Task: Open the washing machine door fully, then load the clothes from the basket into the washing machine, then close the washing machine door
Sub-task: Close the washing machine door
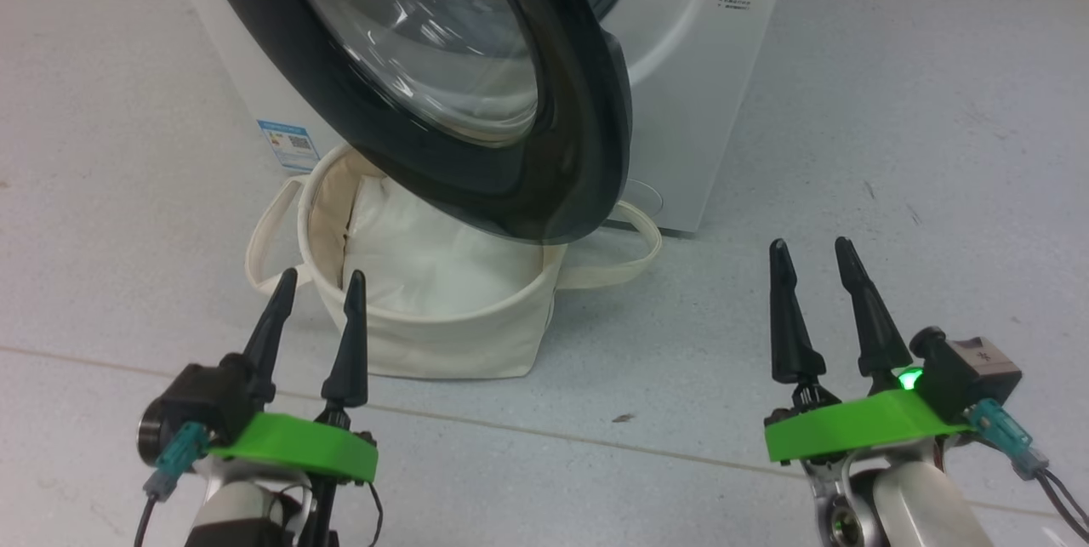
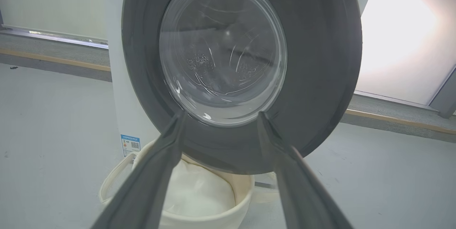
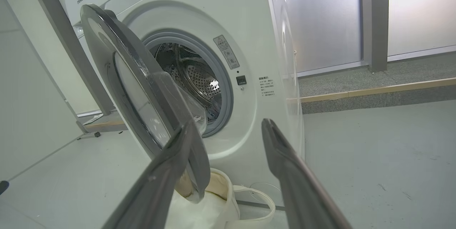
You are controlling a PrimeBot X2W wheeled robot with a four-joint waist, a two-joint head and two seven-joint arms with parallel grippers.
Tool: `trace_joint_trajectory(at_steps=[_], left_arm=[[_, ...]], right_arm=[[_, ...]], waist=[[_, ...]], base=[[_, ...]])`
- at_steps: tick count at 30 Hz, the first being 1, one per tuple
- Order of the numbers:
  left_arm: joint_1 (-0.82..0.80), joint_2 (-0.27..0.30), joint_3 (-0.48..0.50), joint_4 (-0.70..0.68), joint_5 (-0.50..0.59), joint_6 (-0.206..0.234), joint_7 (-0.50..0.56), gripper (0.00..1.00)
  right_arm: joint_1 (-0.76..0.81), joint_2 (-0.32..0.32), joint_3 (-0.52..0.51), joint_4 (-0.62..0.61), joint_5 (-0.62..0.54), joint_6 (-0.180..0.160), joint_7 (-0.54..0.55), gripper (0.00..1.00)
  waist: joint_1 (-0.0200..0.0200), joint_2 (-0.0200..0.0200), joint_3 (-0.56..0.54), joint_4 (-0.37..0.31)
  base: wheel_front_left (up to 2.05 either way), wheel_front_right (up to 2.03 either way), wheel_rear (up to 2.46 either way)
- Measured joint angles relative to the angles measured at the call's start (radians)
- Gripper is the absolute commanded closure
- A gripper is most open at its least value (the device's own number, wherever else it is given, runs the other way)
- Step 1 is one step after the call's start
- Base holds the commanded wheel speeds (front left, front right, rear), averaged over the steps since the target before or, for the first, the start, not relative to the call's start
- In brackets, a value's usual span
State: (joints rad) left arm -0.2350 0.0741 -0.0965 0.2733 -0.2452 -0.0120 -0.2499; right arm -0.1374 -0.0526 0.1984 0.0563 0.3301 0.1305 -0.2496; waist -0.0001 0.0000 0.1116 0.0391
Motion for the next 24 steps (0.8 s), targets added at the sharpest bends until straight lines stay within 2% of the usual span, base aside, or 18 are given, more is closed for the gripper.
trace_joint_trajectory(at_steps=[9,24], left_arm=[[0.036,-0.028,0.075,-0.014,0.05,-0.051,0.0,0.0],[0.037,-0.03,0.071,-0.002,0.03,-0.06,0.0,0.0]], right_arm=[[0.0,0.0,0.007,0.005,0.005,0.0,0.0,0.0],[0.0,0.0,0.007,0.041,-0.007,0.0,0.0,0.0]], waist=[[0.0001,0.0,0.002,-0.007],[0.0001,0.0,0.005,-0.006]], base=[[0.0,0.0,0.0],[0.0,0.0,0.0]])
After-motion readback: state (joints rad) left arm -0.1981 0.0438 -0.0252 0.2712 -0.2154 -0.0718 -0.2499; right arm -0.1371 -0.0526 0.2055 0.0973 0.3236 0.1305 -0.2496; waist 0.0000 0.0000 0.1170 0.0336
